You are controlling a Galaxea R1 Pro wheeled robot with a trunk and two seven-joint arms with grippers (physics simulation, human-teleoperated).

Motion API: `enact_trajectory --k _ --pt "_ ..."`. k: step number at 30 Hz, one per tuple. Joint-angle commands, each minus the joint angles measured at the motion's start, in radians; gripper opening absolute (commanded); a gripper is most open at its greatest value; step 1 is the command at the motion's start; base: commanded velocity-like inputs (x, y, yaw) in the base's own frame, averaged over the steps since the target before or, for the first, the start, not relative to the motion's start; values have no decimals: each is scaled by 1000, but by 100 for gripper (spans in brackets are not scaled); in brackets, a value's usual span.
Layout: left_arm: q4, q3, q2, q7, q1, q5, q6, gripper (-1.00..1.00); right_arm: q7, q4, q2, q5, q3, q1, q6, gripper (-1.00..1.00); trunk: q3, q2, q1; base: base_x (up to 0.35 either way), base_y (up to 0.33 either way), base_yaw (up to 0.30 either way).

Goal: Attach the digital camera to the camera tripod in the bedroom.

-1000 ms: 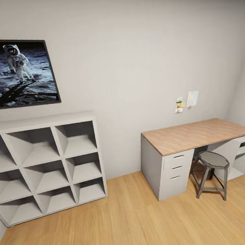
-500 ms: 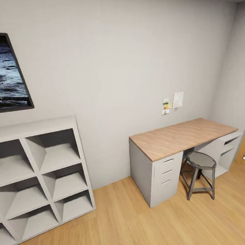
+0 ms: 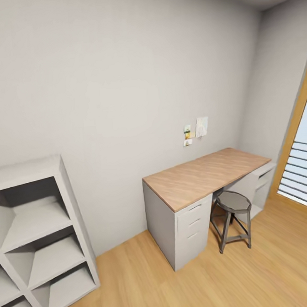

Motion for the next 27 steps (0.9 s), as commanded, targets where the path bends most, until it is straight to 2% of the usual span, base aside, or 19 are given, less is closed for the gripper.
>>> enact_trajectory --k 1,27 --pt "0 -9 0 4 0 4 -2 -100 2 3 0 10 -9 -1 -6 100 0 -1 1 322 0 -288" --pt "0 -9 -1 4 0 4 -1 -100 2 3 -1 10 -9 -1 -6 100 0 -1 1 322 0 -287"
